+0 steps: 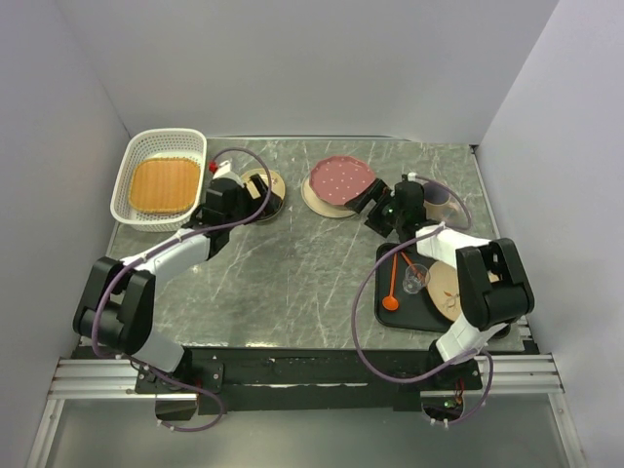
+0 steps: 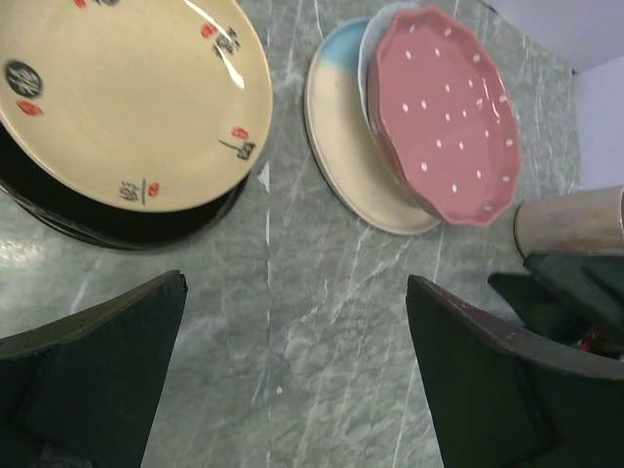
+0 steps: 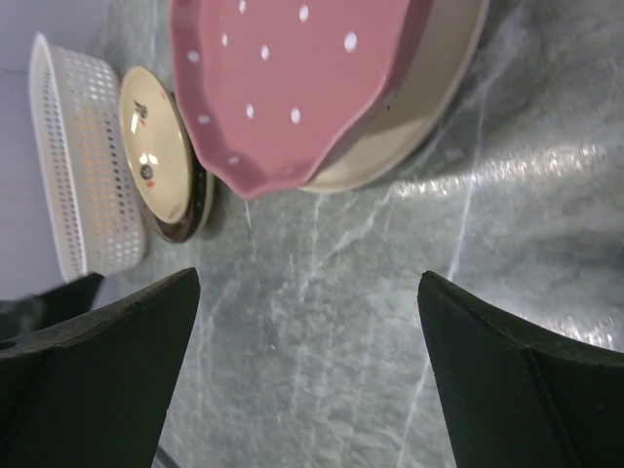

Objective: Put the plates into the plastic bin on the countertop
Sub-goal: Pick up the plate at the center of the board.

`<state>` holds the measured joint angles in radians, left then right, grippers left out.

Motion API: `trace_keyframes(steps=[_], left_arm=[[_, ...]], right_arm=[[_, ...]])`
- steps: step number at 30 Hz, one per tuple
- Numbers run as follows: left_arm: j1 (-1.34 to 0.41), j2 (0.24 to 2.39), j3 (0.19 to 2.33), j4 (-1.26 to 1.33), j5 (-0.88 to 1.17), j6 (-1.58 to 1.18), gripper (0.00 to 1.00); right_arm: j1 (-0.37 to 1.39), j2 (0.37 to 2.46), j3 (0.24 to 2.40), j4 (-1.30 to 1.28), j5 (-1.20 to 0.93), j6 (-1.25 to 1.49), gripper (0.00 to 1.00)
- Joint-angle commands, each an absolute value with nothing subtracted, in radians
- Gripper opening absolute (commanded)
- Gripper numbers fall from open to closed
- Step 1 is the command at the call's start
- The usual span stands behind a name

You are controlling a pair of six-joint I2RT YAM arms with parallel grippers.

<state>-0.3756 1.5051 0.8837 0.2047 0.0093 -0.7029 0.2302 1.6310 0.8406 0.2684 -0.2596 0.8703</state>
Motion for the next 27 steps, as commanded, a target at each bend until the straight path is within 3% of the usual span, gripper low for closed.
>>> trace_keyframes(steps=[1, 15, 27], left_arm=[[-0.403, 1.523, 0.868, 0.264, 0.003, -0.721, 0.99], [-0.419, 1.548, 0.835, 0.307, 0.011, -0.755, 0.99], [-0.42, 1.563, 0.833, 0.318, 0.04, -0.764, 0.99]], right_arm=[[0.206, 1.675, 0.902, 0.342, -0.285, 0.926, 1.0], [0.181, 1.79, 0.991, 0.354, -0.259, 0.999, 0.95], [0.175, 1.896, 1.066, 0.353, -0.264, 1.017, 0.79]])
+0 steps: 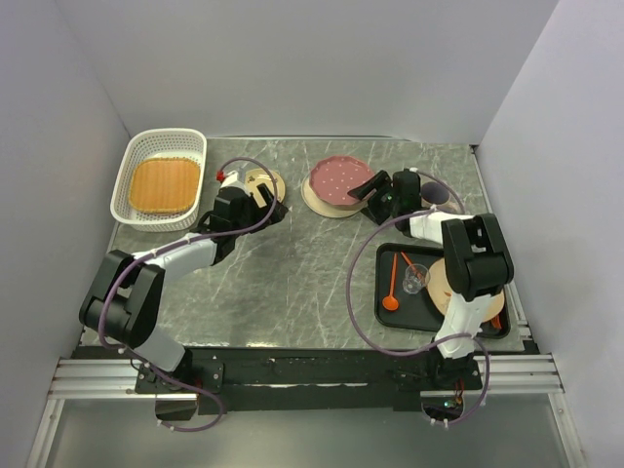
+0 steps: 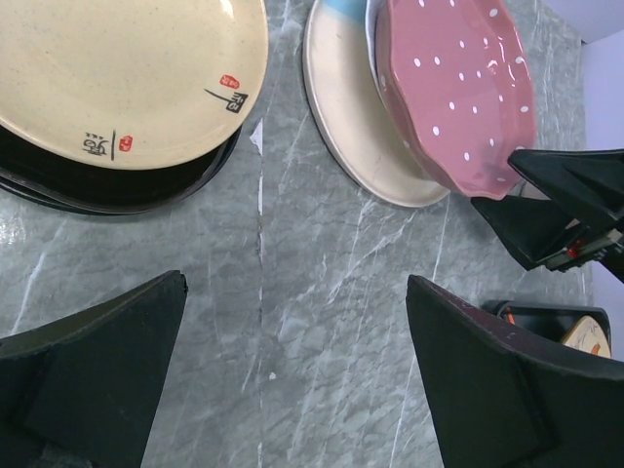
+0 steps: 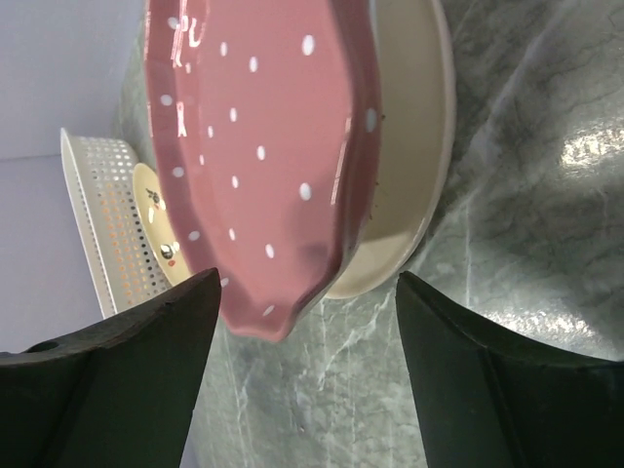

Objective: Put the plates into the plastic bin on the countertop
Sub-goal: Pick up the plate at the center of the board.

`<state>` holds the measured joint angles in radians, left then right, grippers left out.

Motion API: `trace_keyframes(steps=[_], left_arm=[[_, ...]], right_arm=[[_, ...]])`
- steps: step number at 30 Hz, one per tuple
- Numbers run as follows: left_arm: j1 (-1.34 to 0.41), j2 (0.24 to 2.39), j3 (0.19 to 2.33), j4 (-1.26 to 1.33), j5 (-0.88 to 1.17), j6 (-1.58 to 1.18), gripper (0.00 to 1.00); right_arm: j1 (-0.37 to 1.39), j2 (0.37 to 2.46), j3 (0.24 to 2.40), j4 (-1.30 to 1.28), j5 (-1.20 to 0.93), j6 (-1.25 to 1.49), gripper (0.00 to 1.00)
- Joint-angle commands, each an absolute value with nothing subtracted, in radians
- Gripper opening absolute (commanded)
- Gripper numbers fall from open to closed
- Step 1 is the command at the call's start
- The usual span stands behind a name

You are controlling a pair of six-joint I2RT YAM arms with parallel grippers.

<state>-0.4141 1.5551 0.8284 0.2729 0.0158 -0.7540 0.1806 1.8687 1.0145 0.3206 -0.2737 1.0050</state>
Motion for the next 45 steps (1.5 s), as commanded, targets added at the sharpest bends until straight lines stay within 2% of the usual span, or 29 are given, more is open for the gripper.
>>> trace_keyframes(steps=[1, 14, 16, 18, 37, 45], left_arm=[[-0.42, 1.563, 0.833, 0.318, 0.041, -0.767, 0.99], [-0.42, 1.585, 0.847, 0.31, 0.049, -0.769, 0.99], [-0.42, 1.591, 0.848, 0.31, 0.052, -0.769, 0.99], [-0.42, 1.594, 0.85, 0.31, 0.051, -0.767, 0.99], [-0.423, 1.606, 0.844, 0.321, 0.054, -0.776, 0.98], [-0.423, 1.589, 0.835, 0.322, 0.046, -0.784, 0.99]], right_arm=[[0.173, 1.899, 1.062, 0.357, -0.264, 1.02, 0.78], [0.149, 1.931, 1.063, 0.406, -0.291, 1.043, 0.61], [0.147, 1.934, 1.063, 0.417, -0.302, 1.048, 0.57], [0.147, 1.94, 1.062, 0.428, -0.307, 1.049, 0.48], [0.138, 1.941, 1.028, 0.494, -0.36, 1.063, 0.02], [0.13, 1.922, 1.015, 0.537, -0.391, 1.091, 0.0]])
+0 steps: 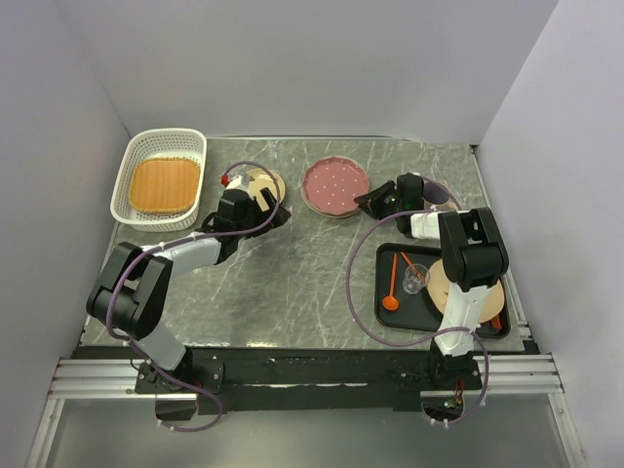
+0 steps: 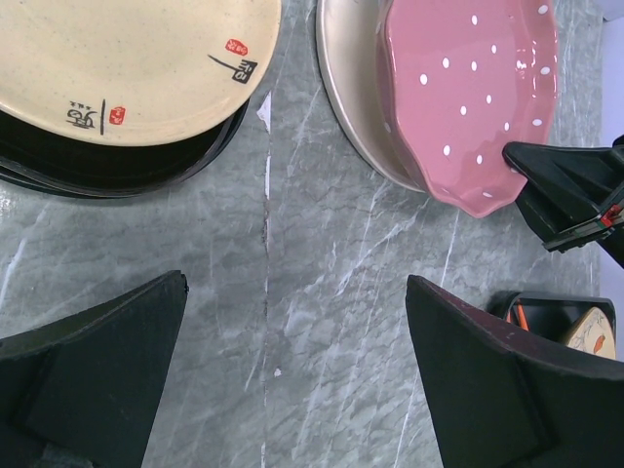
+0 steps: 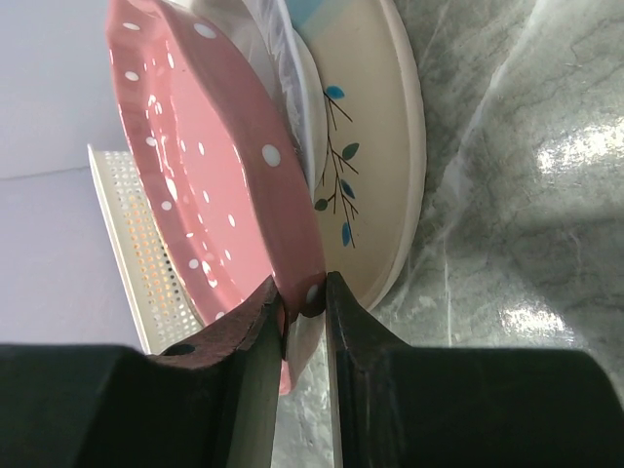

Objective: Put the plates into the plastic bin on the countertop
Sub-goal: Pick up the plate at the center of the board.

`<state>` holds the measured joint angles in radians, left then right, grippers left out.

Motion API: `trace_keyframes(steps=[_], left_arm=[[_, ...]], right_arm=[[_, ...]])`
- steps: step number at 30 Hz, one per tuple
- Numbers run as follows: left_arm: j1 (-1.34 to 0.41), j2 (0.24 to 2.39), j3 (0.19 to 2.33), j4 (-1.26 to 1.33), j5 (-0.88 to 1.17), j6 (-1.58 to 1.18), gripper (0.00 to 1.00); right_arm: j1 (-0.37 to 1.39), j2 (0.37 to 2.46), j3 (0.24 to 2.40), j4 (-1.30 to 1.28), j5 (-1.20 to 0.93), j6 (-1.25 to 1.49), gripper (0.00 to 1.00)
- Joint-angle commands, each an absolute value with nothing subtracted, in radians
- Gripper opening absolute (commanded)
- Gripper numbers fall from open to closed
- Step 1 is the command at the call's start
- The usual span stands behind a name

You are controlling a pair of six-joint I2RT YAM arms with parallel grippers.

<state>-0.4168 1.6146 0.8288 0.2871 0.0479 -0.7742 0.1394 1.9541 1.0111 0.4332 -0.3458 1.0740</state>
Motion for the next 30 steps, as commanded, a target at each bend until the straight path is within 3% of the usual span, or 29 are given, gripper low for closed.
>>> trace_keyframes(steps=[1, 30], left_arm=[[-0.423, 1.588, 0.833, 0.322, 0.046, -0.784, 0.99], [-0.423, 1.551, 0.818, 0.385, 0.121, -0.805, 0.99]], right_arm=[[0.13, 1.919, 1.014, 0.54, -0.393, 1.091, 0.0], [0.132, 1.697, 0.884, 0.621, -0.532, 1.058, 0.0]])
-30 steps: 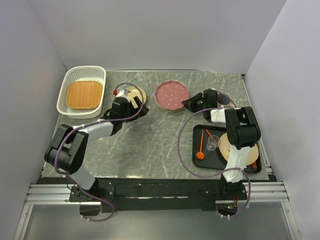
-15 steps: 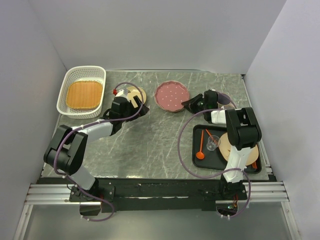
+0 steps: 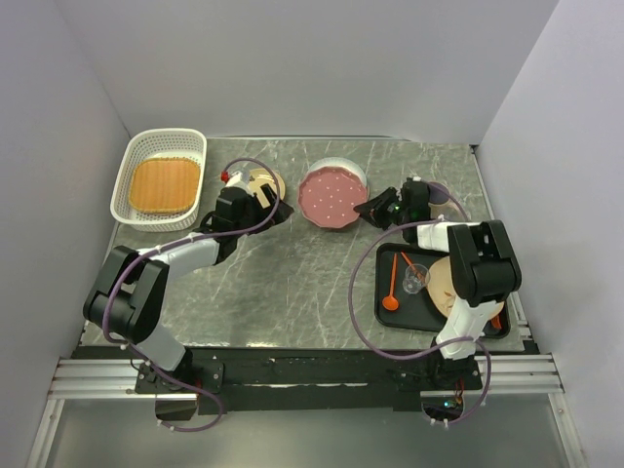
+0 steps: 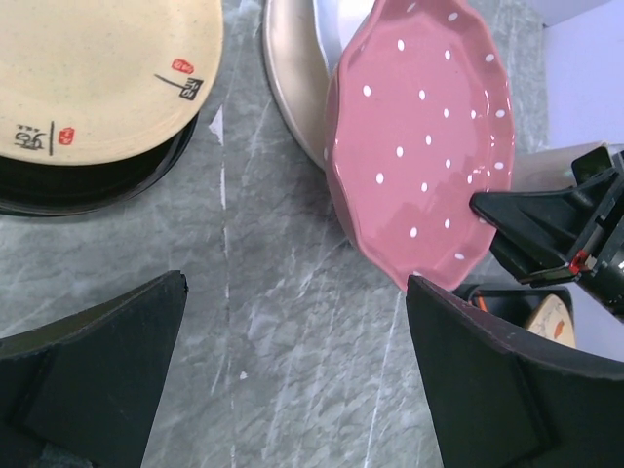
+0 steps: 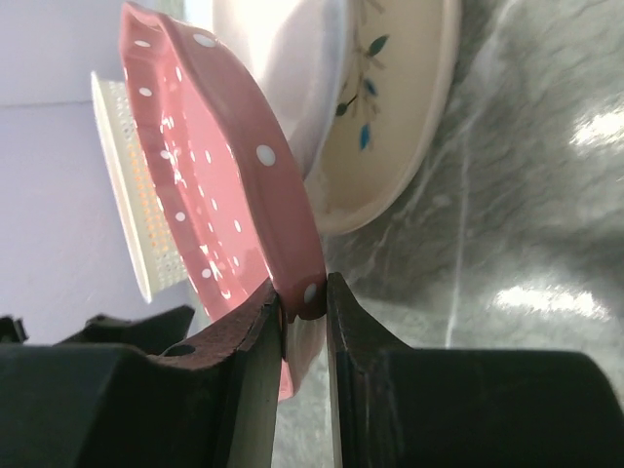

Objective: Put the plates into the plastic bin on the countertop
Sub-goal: Pick up the plate at the center of the board.

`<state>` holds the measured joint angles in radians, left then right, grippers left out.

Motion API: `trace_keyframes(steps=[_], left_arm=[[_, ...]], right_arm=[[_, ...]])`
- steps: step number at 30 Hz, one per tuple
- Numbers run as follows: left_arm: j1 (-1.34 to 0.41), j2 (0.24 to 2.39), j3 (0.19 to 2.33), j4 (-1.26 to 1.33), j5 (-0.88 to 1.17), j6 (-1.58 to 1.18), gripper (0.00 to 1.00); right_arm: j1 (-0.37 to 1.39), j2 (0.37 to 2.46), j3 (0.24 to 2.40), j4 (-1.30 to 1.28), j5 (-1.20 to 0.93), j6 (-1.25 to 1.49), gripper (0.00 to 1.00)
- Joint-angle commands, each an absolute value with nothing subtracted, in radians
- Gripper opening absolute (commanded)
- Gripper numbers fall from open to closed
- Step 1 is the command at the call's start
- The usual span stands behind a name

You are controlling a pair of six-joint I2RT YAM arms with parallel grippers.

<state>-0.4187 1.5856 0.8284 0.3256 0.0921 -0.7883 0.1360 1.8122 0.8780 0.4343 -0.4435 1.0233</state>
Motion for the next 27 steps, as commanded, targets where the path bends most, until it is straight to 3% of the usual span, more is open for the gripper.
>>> trace_keyframes(steps=[1, 27], left_arm=[[-0.425, 1.552, 0.816, 0.387, 0.129, -0.808, 0.99], [-0.43, 1.6, 0.785, 0.552, 0.241, -0.868, 0.97]], right_arm=[[0.13, 1.692, 0.877, 0.62, -0.543, 1.055, 0.0], [0.245, 1.615, 0.864, 0.592, -0.592, 1.025, 0.0]])
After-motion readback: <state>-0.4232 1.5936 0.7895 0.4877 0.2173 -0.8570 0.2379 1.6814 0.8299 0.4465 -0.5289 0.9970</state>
